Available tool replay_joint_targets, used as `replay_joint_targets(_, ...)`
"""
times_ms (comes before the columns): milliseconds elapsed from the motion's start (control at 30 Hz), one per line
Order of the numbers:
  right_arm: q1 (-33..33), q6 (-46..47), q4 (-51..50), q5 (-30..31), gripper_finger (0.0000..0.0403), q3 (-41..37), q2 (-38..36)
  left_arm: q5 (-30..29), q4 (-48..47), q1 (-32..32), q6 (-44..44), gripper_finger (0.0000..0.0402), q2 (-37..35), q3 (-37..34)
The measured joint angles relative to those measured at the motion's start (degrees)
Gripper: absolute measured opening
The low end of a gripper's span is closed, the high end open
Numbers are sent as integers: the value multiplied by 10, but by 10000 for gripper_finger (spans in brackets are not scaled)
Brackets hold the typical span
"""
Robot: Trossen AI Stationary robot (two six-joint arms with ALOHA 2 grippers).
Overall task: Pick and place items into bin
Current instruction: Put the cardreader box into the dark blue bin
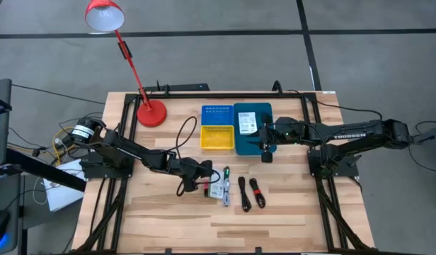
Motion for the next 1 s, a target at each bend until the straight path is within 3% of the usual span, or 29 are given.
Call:
replay_joint_targets(400, 0, 0, 1, 0, 87, 0, 0, -111, 51, -23, 0, 26, 0, 0)
replay_joint_targets(700, 0, -1, 17, 0, 87, 0, 0, -135, 93, -13, 3, 26, 0, 0)
replay_joint_targets(1000, -1, -16, 72, 4, 87, 1, -17, -146, 199, 30, 45, 27, 0, 0)
